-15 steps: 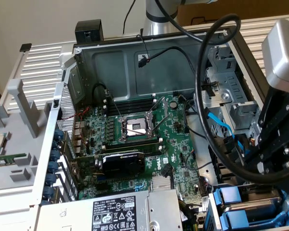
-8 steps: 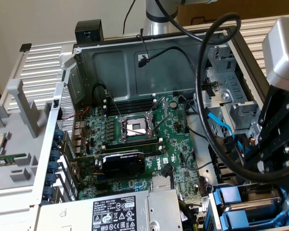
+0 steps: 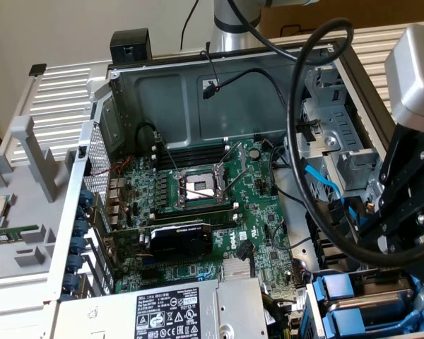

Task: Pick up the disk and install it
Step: 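Insert the second disk wire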

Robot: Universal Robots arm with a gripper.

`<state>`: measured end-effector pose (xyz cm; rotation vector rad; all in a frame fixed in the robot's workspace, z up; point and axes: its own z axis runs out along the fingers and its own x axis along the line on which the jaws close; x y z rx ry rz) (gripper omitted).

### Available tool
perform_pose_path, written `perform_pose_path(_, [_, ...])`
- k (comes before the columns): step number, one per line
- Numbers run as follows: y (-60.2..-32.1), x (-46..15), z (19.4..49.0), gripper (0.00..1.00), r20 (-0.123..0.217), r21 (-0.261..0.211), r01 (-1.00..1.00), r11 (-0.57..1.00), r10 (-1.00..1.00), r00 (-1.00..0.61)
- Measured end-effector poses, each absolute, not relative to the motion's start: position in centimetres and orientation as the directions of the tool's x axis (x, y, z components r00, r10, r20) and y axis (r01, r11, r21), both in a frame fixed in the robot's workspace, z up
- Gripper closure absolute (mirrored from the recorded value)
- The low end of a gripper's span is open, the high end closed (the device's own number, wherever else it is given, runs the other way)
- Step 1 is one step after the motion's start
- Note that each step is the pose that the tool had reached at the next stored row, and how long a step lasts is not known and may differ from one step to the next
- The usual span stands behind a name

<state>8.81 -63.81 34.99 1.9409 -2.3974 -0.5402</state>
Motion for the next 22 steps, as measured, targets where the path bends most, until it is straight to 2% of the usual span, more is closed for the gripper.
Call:
perform_pose_path(10, [-63.1, 8.8, 35.5, 0.84, -0.174, 0.256, -0.949, 0.182, -0.957, -0.23])
perform_pose_path(22, [-62.2, 8.2, 35.9, 0.84, -0.08, 0.176, -0.962, 0.206, -0.972, -0.223])
